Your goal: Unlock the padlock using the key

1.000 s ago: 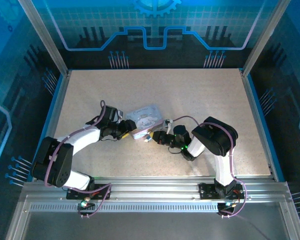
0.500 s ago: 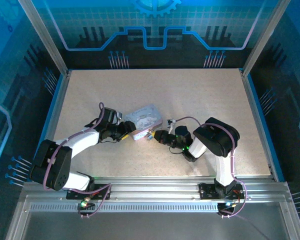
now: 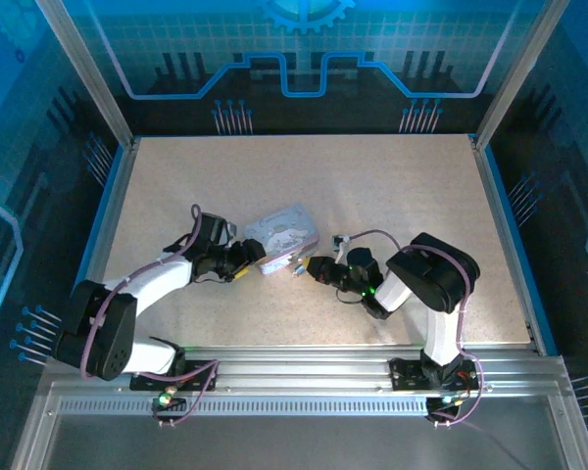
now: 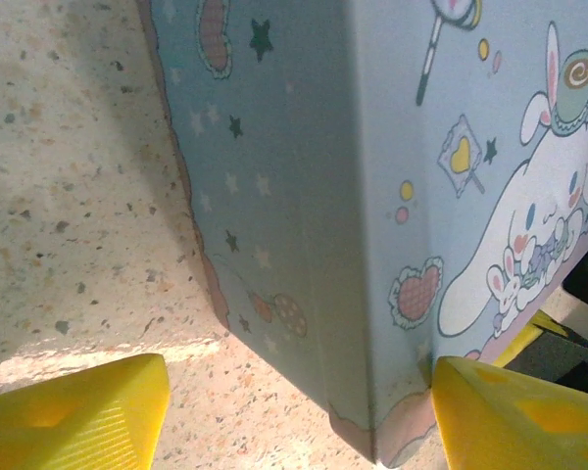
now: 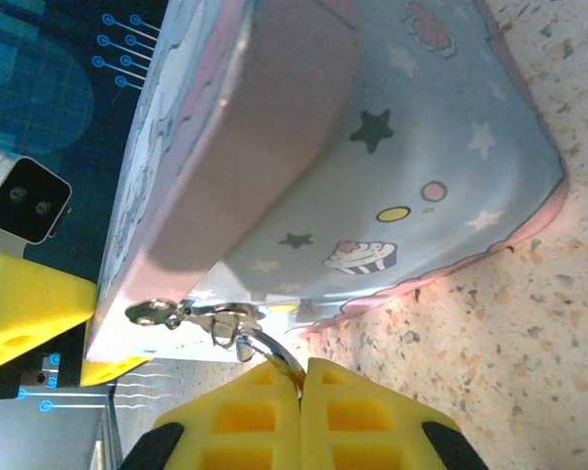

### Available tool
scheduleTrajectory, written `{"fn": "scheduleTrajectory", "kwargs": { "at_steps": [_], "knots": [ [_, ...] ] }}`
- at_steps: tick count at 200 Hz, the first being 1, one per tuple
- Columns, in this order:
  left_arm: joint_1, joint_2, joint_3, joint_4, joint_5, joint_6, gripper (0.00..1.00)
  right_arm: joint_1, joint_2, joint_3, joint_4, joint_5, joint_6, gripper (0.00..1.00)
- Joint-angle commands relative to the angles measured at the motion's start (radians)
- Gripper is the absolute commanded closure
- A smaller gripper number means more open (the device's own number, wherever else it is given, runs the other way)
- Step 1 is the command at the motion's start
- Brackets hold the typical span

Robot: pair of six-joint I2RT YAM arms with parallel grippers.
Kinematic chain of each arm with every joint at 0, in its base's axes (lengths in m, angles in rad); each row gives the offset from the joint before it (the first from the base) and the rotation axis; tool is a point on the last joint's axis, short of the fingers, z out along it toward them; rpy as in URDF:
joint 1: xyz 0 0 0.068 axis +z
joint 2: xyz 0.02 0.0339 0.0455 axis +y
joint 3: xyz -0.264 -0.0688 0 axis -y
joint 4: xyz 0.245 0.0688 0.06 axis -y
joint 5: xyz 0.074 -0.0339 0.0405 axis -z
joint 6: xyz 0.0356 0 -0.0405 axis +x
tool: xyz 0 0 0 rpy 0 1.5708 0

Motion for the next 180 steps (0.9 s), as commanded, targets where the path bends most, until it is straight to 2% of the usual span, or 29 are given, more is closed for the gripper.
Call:
{"fn": "scheduleTrajectory", "kwargs": {
  "at_steps": [1,42,61,98,153,180],
  "knots": [
    [0.0,-0.045,0.033,-0.061,-0.017,-0.012,0.25,-0.014,-0.079,-0.023,-0.07,0.022,-0.062,0.97],
    [0.002,-0.142,0.06,-0.126,-0.089,0.027,0.24,-0.019,-0.253,-0.042,-0.266,0.028,-0.156,0.97],
    [0.004,-0.208,0.06,-0.159,-0.138,0.051,0.2,-0.018,-0.352,-0.039,-0.387,0.029,-0.209,0.97],
    [0.015,-0.339,0.063,-0.224,-0.208,0.115,0.12,-0.017,-0.581,-0.01,-0.7,0.042,-0.321,0.96],
    [0.026,-0.472,0.056,-0.276,-0.245,0.185,0.02,-0.019,-0.899,0.06,-1.17,0.066,-0.443,0.96],
    [0.028,-0.516,0.043,-0.279,-0.256,0.198,0.01,-0.02,-1.006,0.107,-1.373,0.079,-0.472,0.96]
  ]
}}
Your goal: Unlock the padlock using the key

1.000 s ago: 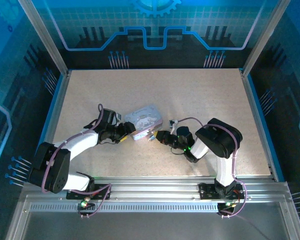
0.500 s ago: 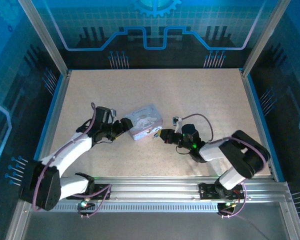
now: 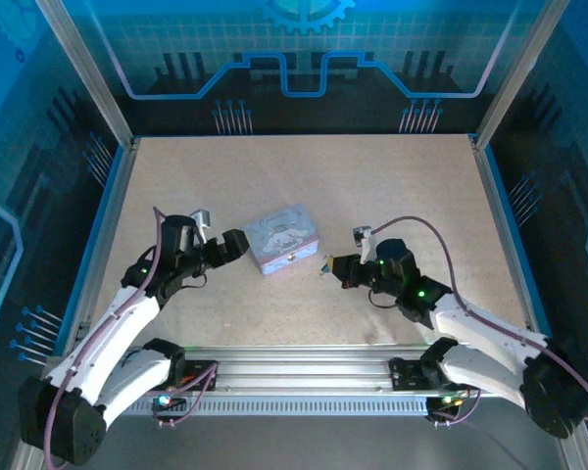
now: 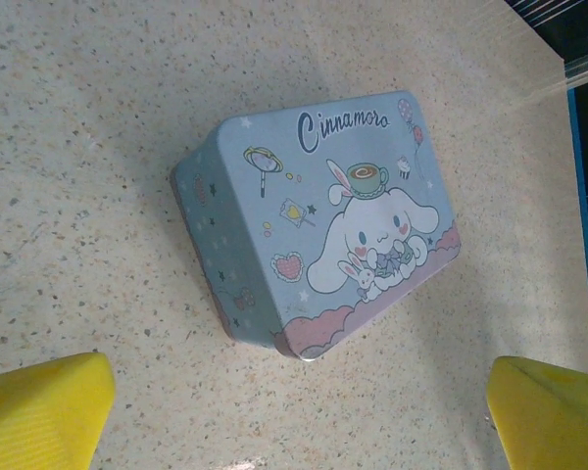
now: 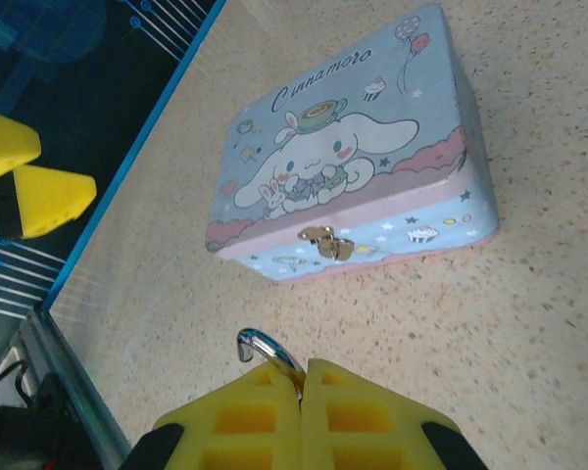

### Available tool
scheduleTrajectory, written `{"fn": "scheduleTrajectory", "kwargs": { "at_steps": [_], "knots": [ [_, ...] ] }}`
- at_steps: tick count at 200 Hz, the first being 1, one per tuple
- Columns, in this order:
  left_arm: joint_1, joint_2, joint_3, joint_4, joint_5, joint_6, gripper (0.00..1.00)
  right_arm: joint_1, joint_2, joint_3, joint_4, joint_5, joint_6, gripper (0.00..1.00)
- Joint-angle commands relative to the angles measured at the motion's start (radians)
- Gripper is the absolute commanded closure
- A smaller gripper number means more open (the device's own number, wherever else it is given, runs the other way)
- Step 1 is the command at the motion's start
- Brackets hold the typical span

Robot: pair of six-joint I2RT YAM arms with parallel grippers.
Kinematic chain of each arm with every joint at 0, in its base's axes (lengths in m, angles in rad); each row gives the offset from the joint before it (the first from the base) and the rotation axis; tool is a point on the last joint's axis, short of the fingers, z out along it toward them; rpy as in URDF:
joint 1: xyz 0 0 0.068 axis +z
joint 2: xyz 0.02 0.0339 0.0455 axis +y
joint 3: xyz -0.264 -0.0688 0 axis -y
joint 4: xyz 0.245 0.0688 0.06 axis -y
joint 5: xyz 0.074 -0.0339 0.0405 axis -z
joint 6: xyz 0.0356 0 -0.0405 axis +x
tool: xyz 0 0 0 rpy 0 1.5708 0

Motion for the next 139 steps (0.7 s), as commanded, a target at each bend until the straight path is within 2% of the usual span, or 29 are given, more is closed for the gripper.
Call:
{"fn": "scheduleTrajectory", "kwargs": {
  "at_steps": [1,35,85,139],
  "knots": [
    [0.012,-0.041,0.007,-0.036,-0.032,0.046,0.01,-0.007,-0.075,0.063,-0.28,0.026,-0.065,0.96],
    [0.014,-0.064,-0.004,-0.045,-0.028,0.047,0.01,-0.007,-0.113,0.168,-0.556,0.035,-0.119,0.96],
    [0.013,-0.087,-0.012,-0.062,-0.018,0.05,0.01,-0.007,-0.029,0.32,-0.859,0.037,-0.194,0.96],
    [0.014,-0.109,-0.016,-0.088,-0.02,0.065,0.01,-0.009,0.105,0.356,-0.939,0.039,-0.229,0.96]
  ]
}}
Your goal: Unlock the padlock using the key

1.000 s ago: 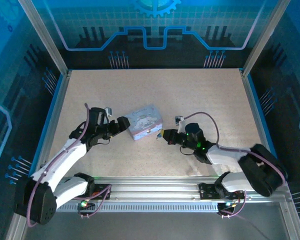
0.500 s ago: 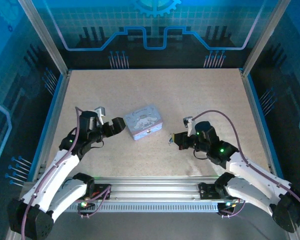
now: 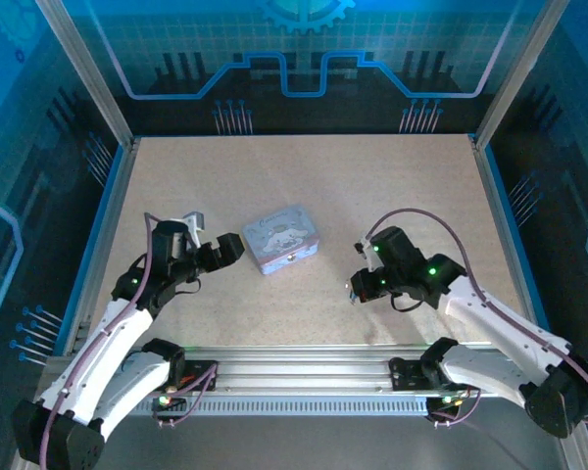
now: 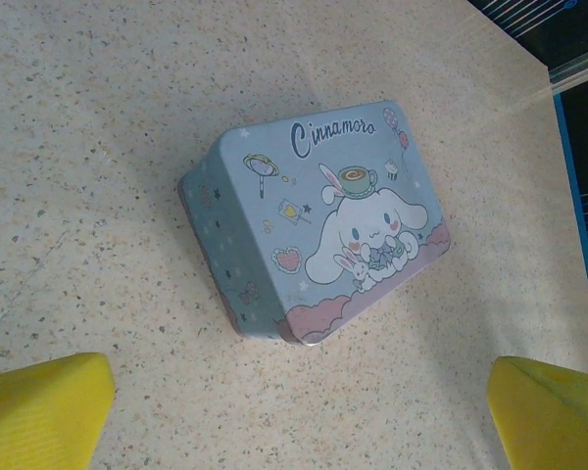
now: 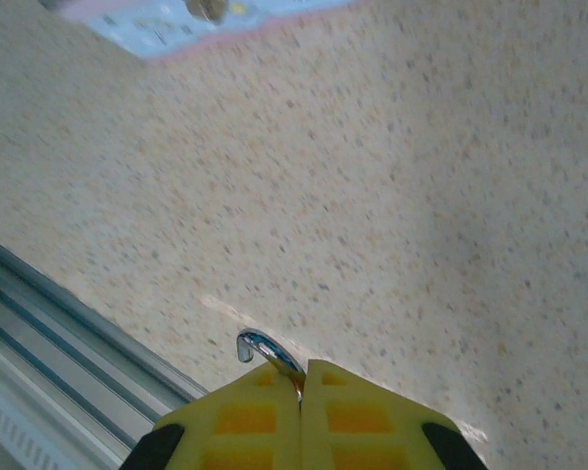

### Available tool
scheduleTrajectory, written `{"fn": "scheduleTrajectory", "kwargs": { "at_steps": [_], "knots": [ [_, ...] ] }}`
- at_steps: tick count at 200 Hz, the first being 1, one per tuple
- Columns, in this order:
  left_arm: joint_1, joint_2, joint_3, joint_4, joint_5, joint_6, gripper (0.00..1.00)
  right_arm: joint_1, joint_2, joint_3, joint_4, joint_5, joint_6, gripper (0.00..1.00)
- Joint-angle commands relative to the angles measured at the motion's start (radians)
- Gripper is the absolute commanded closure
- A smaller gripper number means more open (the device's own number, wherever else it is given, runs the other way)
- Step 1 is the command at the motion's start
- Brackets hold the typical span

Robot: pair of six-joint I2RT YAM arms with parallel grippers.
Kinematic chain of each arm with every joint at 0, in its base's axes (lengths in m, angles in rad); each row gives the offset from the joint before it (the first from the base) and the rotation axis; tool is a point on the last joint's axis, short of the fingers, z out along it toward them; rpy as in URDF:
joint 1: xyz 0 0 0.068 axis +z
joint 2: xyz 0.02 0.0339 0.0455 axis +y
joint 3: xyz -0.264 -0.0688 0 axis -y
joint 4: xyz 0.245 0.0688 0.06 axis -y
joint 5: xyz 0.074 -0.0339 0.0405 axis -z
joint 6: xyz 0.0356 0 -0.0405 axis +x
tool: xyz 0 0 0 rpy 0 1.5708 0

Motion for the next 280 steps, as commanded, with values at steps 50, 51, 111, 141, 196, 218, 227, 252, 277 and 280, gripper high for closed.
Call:
{"fn": "scheduleTrajectory", "kwargs": {
  "at_steps": [50,51,111,141,196,218,227,252,277,280],
  "knots": [
    [0.011,-0.02,-0.017,-0.032,-0.011,0.034,0.01,-0.009,0.229,0.046,-0.089,0.015,-0.076,0.97],
    [0.011,-0.02,-0.017,-0.032,-0.012,0.034,0.01,-0.009,0.229,0.046,-0.089,0.015,-0.076,0.97],
    [0.011,-0.005,-0.017,-0.033,-0.032,0.045,0.01,-0.008,0.425,0.09,-0.066,0.002,-0.111,0.96],
    [0.011,0.006,-0.016,-0.032,-0.035,0.053,0.01,-0.007,0.504,0.129,-0.037,-0.035,-0.118,0.96],
    [0.011,0.027,-0.014,-0.027,-0.033,0.059,0.01,-0.007,0.616,0.164,-0.016,-0.08,-0.129,0.95],
    [0.011,0.031,-0.012,-0.026,-0.033,0.061,0.01,-0.007,0.64,0.167,-0.007,-0.091,-0.128,0.94],
    [0.011,0.031,-0.011,-0.026,-0.033,0.062,0.01,-0.007,0.645,0.169,-0.004,-0.094,-0.128,0.93],
    [0.01,0.031,-0.01,-0.029,-0.032,0.062,0.01,-0.007,0.652,0.168,-0.006,-0.083,-0.127,0.91],
    [0.01,0.031,-0.007,-0.031,-0.033,0.063,0.01,-0.007,0.646,0.168,-0.008,-0.069,-0.127,0.88],
    [0.011,0.031,-0.006,-0.031,-0.033,0.064,0.01,-0.007,0.645,0.168,-0.009,-0.067,-0.127,0.88]
  ]
}}
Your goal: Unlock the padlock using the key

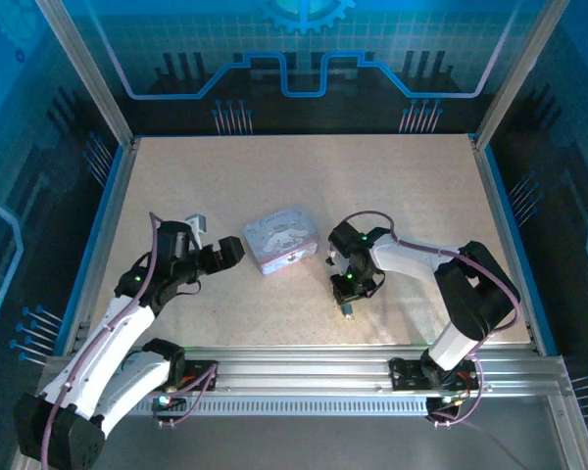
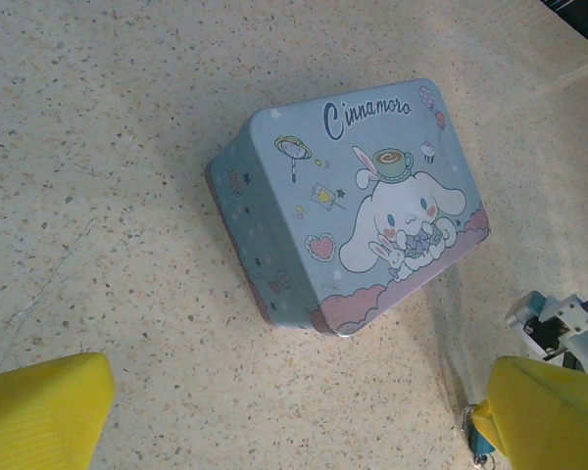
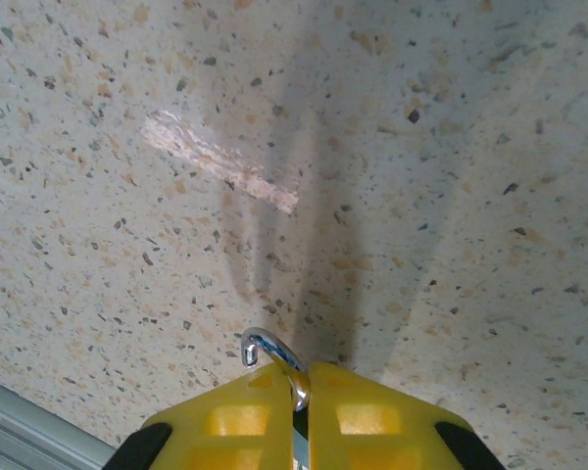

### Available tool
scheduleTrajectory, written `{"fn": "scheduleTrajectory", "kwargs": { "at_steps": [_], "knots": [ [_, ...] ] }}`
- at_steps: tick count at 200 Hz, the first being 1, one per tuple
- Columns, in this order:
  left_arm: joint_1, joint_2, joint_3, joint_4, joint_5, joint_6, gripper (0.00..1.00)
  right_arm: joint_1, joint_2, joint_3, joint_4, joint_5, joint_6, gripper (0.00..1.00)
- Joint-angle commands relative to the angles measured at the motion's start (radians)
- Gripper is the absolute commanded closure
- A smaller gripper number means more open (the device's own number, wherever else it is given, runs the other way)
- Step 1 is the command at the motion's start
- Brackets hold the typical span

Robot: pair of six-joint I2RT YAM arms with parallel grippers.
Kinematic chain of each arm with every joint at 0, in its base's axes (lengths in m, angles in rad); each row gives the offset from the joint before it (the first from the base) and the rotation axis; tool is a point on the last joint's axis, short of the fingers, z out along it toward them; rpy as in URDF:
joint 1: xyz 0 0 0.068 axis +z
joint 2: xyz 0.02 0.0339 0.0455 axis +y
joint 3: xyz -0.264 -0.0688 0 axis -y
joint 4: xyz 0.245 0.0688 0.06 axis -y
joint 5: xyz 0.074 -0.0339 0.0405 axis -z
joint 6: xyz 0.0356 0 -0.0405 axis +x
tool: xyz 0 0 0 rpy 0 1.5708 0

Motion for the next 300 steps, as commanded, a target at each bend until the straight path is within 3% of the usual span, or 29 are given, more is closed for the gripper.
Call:
{"fn": "scheduleTrajectory", "kwargs": {
  "at_steps": [1,58,154,206,300],
  "knots": [
    [0.01,0.002,0.001,-0.011,-0.014,0.03,0.01,-0.007,0.011,0.021,-0.007,0.002,-0.012,0.87],
    [0.011,0.004,0.04,-0.026,-0.014,0.029,0.01,-0.007,-0.063,0.022,-0.017,0.037,-0.004,0.75],
    [0.017,0.0,0.103,-0.038,-0.026,-0.01,0.01,-0.03,-0.366,0.058,-0.057,0.175,-0.068,0.64],
    [0.036,0.01,0.16,-0.055,-0.073,0.007,0.01,-0.107,-0.49,0.097,-0.063,0.269,-0.143,0.56],
    [0.107,0.026,0.142,0.102,-0.198,0.132,0.01,-0.336,-0.675,0.011,0.124,0.244,-0.265,0.33]
  ]
}}
